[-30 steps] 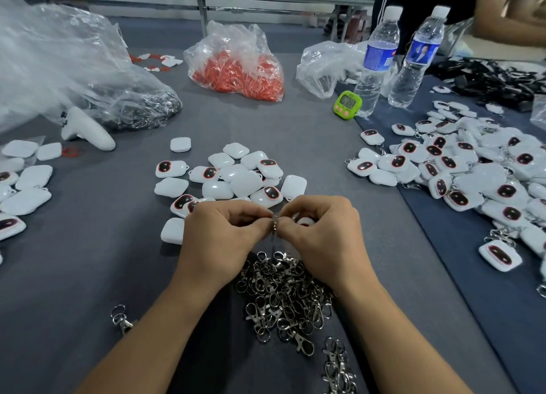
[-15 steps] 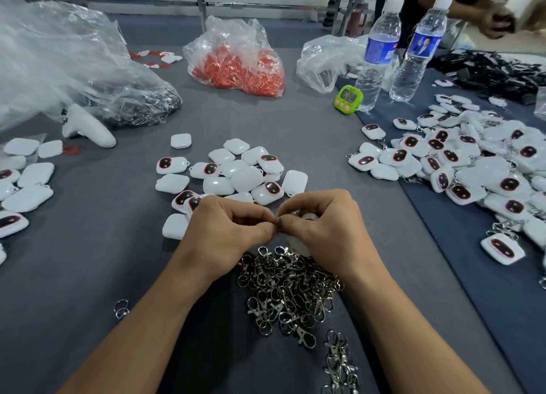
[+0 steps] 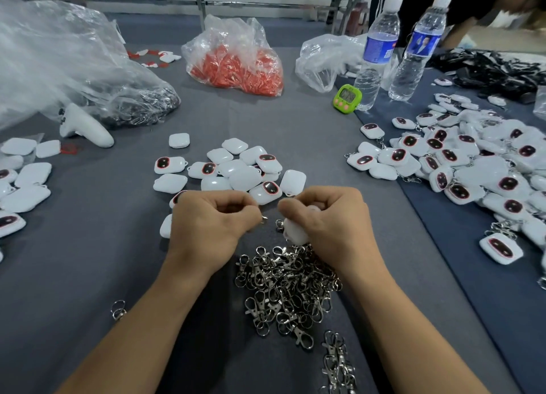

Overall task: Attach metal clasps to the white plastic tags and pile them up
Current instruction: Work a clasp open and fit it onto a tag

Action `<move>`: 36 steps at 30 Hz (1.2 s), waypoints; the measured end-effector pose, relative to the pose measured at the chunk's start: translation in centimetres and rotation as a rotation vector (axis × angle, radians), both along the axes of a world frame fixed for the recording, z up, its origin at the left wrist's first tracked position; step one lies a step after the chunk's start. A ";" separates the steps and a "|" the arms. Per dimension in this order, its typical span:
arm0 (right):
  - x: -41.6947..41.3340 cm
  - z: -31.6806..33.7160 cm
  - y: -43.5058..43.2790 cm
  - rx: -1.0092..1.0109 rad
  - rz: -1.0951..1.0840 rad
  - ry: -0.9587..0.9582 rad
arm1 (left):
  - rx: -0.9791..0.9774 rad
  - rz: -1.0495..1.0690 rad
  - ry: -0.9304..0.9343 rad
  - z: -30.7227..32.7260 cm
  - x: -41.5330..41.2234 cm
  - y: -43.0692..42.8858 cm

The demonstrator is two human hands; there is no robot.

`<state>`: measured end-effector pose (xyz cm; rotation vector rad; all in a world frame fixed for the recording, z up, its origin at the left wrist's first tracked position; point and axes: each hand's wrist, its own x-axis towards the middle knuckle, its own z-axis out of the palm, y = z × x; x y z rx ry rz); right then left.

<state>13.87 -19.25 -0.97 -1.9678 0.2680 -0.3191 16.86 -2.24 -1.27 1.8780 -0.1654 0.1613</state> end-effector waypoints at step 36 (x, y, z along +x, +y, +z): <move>0.0 -0.3 -0.6 -0.063 0.031 0.042 | 0.517 -0.292 -0.140 -1.2 1.0 0.4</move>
